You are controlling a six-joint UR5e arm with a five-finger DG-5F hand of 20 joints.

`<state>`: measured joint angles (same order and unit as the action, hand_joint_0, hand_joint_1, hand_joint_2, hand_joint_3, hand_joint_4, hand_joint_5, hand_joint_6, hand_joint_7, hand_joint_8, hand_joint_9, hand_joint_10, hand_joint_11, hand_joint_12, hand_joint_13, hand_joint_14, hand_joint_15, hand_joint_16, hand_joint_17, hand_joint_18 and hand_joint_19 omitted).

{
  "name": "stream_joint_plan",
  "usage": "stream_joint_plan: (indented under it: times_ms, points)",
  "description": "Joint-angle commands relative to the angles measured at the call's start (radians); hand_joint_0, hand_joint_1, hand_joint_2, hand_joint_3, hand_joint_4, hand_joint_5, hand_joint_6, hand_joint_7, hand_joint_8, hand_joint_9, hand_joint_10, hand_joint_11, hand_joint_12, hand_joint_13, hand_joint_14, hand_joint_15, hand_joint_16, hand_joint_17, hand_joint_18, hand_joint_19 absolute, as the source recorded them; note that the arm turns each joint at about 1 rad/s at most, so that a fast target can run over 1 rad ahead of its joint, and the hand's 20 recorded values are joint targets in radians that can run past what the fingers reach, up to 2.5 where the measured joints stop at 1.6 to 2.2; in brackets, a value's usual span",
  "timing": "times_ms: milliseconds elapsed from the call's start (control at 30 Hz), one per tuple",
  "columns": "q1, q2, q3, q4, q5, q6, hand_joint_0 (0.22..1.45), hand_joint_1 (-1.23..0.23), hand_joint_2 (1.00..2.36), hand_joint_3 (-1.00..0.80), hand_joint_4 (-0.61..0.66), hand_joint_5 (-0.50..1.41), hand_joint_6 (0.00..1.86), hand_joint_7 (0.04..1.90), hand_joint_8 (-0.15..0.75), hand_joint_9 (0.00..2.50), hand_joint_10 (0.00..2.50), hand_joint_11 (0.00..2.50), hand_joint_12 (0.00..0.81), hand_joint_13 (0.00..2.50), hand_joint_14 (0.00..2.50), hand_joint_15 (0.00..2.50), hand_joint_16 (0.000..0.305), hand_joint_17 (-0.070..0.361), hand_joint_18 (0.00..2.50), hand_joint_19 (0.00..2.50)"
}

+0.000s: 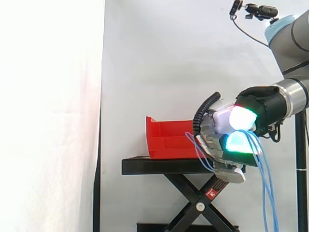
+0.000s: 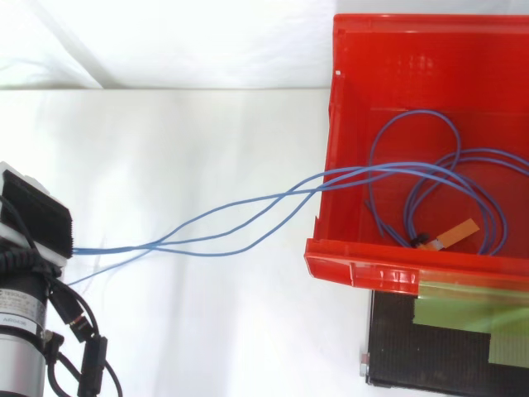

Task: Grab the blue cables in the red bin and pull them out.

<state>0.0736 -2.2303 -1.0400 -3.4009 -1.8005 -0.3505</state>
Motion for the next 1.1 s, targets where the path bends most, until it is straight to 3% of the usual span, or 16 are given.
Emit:
stream_joint_plan:
  times_ms: [0,167,300,400,1067]
  points:
    - [0.002,0.0,0.0,0.0,0.0,0.0,0.8,-0.9,1.0,-1.0,0.11,0.98,0.49,0.63,0.278,1.14,0.6,1.3,0.321,1.23,1.46,0.96,0.043,0.096,0.91,1.01]
    - [0.0,0.0,0.0,-0.001,-0.002,0.0,0.85,-0.93,1.0,-1.0,0.09,0.96,0.53,0.62,0.266,1.14,0.59,1.31,0.313,1.23,1.43,1.0,0.041,0.093,0.91,1.02]
    - [0.002,0.0,0.002,0.0,0.0,0.0,0.88,-0.95,1.0,-1.0,0.08,0.81,0.89,0.42,0.268,1.11,0.67,1.27,0.311,1.24,1.43,0.98,0.041,0.092,0.92,1.02]
    - [0.0,0.0,0.002,0.0,0.0,0.0,0.9,-0.97,1.0,-1.0,0.09,0.75,0.99,0.36,0.268,1.09,0.71,1.25,0.312,1.23,1.44,0.99,0.041,0.092,0.91,1.02]
    - [0.002,0.0,0.014,0.002,0.001,0.0,1.01,-1.05,1.0,-0.94,0.08,0.46,1.42,0.13,0.277,0.94,0.91,1.13,0.319,1.18,1.54,0.9,0.041,0.093,0.89,1.02]
